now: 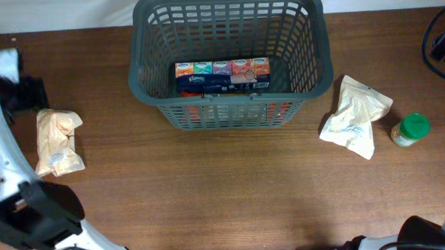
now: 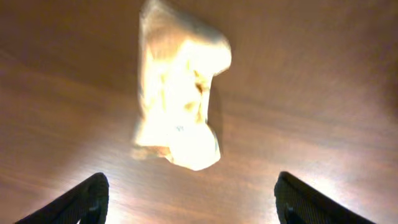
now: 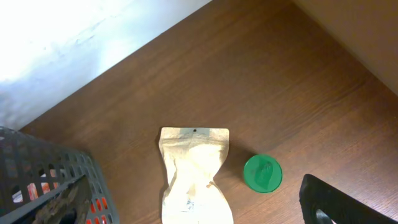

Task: Pack container
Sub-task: 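Grasp the cream snack bag with the left gripper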

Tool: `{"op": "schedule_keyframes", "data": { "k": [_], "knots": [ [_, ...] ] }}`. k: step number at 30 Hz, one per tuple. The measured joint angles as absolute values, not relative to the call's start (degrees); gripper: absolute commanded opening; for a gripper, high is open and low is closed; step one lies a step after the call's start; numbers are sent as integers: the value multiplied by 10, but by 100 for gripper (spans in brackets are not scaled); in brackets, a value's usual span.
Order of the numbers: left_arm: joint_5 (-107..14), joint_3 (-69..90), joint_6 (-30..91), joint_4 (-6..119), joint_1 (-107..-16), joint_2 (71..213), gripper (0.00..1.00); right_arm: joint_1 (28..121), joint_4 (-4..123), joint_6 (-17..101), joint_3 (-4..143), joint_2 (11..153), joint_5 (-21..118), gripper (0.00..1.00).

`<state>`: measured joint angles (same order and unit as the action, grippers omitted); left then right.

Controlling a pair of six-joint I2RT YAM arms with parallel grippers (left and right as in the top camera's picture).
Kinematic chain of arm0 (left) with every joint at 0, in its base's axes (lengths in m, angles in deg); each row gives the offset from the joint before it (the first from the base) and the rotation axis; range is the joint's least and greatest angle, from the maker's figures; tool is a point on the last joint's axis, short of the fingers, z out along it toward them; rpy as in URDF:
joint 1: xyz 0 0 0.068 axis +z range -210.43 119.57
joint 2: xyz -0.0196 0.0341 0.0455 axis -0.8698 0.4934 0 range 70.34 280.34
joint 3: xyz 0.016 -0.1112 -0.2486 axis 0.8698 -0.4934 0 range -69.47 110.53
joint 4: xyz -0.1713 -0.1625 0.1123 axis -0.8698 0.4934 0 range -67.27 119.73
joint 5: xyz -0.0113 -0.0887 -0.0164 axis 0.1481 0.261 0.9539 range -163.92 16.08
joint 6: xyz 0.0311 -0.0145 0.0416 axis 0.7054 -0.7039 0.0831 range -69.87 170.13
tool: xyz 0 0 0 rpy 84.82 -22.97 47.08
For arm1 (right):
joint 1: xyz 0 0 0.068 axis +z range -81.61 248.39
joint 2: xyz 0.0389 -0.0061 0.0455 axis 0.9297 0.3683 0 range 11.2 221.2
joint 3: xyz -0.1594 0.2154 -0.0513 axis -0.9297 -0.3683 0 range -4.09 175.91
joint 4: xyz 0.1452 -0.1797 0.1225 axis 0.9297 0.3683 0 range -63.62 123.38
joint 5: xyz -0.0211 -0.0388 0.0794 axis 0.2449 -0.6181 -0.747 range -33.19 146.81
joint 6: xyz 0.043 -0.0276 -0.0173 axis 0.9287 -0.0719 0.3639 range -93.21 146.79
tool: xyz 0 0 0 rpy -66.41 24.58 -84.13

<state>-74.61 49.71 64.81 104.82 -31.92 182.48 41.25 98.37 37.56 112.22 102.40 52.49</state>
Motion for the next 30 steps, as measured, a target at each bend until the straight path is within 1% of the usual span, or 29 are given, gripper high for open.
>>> {"op": "schedule_keyframes", "data": {
  "k": [4, 11, 21, 28, 30],
  "knots": [
    [-741, 385, 644, 976, -303, 1850, 78, 413, 984, 376, 1122, 1024, 525, 99],
    [-747, 290, 640, 895, -300, 1884, 78, 413, 983, 376, 1122, 1024, 525, 99],
    [-785, 279, 625, 848, -296, 1932, 83, 413, 984, 375, 1122, 1024, 525, 99],
    [-791, 278, 624, 837, -295, 1981, 84, 413, 984, 375, 1122, 1024, 525, 99],
    [-792, 278, 624, 837, -295, 1982, 81, 413, 984, 375, 1122, 1024, 525, 99]
  ]
}}
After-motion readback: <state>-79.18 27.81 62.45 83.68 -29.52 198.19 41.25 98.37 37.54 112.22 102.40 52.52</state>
